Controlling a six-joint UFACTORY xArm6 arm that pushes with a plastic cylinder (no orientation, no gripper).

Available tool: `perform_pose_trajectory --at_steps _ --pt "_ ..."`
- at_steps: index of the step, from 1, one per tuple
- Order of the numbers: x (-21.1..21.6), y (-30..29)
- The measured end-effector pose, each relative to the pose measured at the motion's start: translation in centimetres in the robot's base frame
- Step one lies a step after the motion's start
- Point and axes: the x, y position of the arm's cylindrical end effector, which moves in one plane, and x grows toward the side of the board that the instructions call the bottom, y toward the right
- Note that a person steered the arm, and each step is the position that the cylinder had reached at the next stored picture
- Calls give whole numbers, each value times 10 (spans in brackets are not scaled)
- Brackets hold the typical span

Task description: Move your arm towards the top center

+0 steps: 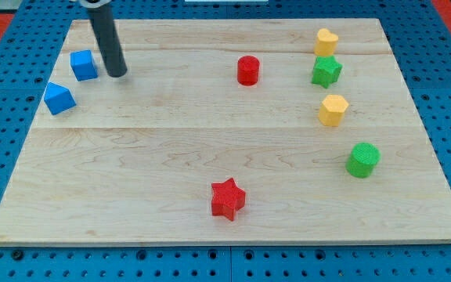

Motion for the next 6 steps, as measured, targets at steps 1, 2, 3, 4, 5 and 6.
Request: perform_pose_trajectory --at_steps 1,2,3,4,5,6 --pt "0 -28" --pt "0 -46" --pt "-1 -10" --pt "-20 44" --pt "-57 110" --pt "-69 180"
